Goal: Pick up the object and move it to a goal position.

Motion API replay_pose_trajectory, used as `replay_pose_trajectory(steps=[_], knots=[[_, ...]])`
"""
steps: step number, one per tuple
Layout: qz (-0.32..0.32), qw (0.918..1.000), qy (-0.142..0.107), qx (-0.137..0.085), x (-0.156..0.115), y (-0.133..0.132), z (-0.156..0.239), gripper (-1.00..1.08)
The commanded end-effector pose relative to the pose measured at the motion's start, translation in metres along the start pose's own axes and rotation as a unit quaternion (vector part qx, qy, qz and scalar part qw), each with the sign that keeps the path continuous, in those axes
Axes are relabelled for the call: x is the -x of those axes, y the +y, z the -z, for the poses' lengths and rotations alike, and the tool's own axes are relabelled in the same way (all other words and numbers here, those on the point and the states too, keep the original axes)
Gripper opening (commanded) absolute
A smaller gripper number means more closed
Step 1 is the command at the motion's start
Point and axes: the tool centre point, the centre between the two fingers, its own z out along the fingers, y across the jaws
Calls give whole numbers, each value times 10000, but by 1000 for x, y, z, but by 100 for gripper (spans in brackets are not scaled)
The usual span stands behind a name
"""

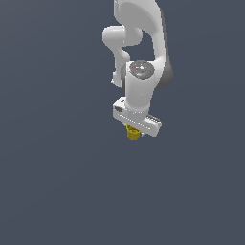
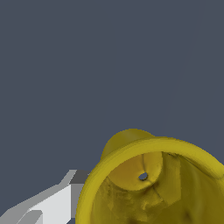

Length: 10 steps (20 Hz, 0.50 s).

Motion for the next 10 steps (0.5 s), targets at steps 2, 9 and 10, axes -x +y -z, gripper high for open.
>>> replay_pose_trajectory(steps=[2, 9, 10], knots=[[-3, 10000, 6, -1, 14, -27, 31, -100], [-3, 10000, 6, -1, 33, -67, 72, -100], [-3, 10000, 6, -1, 35, -71, 76, -100]])
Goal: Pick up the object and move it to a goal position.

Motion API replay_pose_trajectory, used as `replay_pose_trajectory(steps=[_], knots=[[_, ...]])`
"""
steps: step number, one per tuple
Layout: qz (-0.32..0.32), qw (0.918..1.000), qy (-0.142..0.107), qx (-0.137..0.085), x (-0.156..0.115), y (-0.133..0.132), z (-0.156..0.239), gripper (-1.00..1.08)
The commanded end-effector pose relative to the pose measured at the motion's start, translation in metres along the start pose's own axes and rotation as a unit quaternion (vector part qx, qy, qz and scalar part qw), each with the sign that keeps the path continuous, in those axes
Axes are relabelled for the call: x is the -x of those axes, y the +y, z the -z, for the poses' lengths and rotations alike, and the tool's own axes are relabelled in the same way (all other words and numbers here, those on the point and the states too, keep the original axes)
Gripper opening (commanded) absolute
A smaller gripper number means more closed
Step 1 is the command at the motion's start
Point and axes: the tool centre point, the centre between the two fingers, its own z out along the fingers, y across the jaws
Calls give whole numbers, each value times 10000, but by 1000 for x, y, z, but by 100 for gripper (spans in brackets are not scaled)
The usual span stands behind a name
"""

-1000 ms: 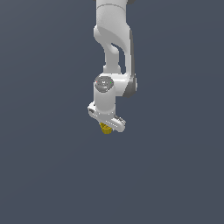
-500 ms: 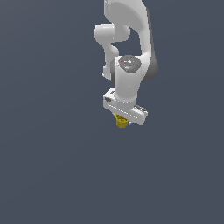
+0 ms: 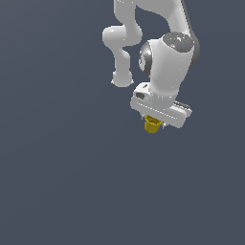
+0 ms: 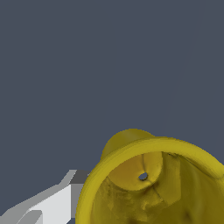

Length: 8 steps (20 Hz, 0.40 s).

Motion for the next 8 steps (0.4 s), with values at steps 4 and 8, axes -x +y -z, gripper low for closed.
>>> replay_pose_trajectory(steps=[4, 8], knots=[[-8, 10000, -2, 0, 6, -16, 17, -100], [-7, 10000, -4, -3, 7, -19, 19, -100]])
